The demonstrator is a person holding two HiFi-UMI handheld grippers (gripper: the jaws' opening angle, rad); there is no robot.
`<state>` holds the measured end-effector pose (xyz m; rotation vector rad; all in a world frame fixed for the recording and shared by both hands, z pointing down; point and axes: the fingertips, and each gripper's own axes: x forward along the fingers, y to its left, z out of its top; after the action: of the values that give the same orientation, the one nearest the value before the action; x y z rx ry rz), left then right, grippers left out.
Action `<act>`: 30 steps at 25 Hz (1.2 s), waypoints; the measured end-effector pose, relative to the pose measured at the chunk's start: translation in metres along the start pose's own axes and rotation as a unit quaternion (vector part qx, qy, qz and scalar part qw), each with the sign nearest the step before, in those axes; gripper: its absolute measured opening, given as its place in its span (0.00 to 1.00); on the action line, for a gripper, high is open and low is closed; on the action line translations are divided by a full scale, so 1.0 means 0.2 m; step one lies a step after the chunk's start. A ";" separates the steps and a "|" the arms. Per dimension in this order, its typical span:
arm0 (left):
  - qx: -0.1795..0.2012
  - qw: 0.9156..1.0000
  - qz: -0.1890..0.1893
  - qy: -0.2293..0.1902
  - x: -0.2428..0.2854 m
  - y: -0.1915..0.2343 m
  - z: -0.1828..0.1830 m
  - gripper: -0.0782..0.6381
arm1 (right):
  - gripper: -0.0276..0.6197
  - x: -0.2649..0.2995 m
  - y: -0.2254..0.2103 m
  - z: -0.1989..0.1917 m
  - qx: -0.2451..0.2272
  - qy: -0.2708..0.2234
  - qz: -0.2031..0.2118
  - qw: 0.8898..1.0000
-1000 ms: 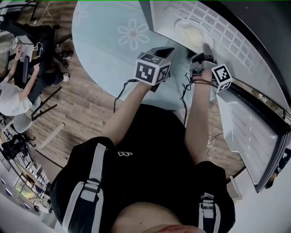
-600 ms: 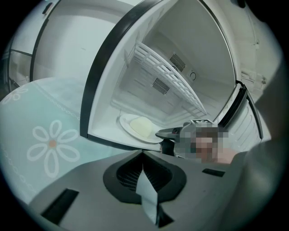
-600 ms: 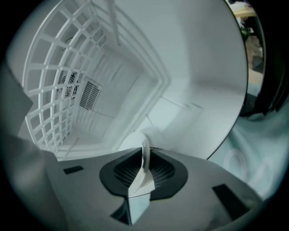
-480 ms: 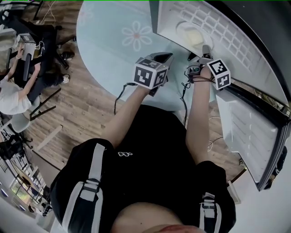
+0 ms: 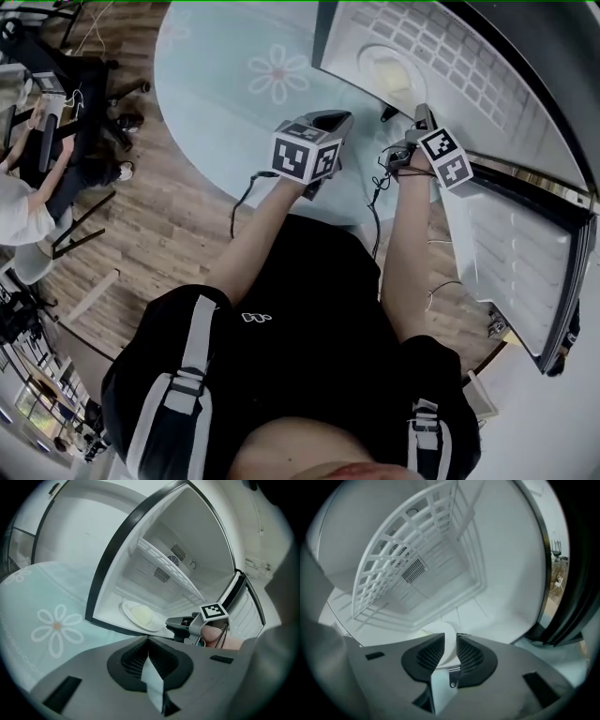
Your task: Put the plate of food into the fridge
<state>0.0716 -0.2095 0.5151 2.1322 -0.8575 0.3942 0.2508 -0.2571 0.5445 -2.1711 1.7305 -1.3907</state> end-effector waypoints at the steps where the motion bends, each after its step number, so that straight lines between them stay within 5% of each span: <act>1: 0.002 1.000 -0.003 -0.001 -0.01 -0.01 0.00 0.10 | 0.16 -0.03 0.01 0.01 -0.007 -0.008 0.002 1.000; 8: 0.035 0.999 -0.015 0.002 -0.09 -0.08 -0.05 0.10 | 0.05 -0.23 0.01 -0.11 -0.034 -0.025 0.008 0.999; 11: 0.051 0.999 -0.013 0.001 -0.14 -0.08 -0.05 0.10 | 0.05 -0.29 0.10 -0.16 -0.093 -0.037 0.026 0.995; 15: 0.070 0.997 -0.009 -0.012 -0.21 -0.09 -0.06 0.11 | 0.05 -0.40 0.30 -0.22 -0.196 -0.050 0.089 0.975; 19: 0.099 0.994 -0.012 -0.049 -0.28 -0.14 -0.02 0.11 | 0.05 -0.54 0.50 -0.27 -0.243 -0.078 0.183 0.950; 30: 0.175 0.970 -0.007 -0.170 -0.49 -0.27 0.29 0.11 | 0.05 -0.81 0.79 -0.18 -0.316 -0.169 0.212 0.909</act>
<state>0.0375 -0.1842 0.3959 2.5808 -1.0234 0.1813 0.1110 -0.1712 0.3857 -1.9008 2.5162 -0.3443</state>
